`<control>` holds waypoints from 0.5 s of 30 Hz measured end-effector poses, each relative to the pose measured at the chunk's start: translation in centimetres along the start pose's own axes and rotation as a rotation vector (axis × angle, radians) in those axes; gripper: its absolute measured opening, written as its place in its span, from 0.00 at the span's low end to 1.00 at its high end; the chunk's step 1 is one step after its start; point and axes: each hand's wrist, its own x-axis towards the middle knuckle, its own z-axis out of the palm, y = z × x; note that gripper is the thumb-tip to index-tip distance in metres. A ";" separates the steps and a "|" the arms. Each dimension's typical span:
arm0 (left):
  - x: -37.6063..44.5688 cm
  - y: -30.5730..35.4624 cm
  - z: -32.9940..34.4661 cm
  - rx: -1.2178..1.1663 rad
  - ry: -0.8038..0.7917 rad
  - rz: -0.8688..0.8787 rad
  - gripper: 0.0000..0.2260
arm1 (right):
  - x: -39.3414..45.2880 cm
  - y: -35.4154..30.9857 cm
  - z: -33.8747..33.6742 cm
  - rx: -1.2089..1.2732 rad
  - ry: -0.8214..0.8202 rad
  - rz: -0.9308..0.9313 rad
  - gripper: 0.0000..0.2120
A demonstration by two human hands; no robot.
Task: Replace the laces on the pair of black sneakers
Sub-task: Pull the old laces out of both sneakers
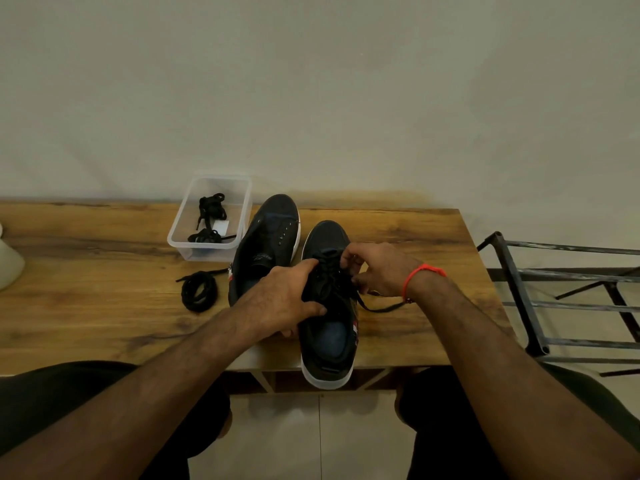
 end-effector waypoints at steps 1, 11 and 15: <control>0.0 0.0 0.0 -0.005 -0.001 -0.002 0.39 | 0.0 0.0 0.0 -0.013 -0.014 -0.007 0.14; -0.1 0.3 -0.1 0.017 -0.008 -0.007 0.36 | 0.0 0.1 -0.2 -0.123 -0.019 -0.089 0.11; -0.2 0.4 -0.1 0.029 -0.014 -0.005 0.36 | 0.1 0.2 0.0 -0.144 -0.015 -0.105 0.10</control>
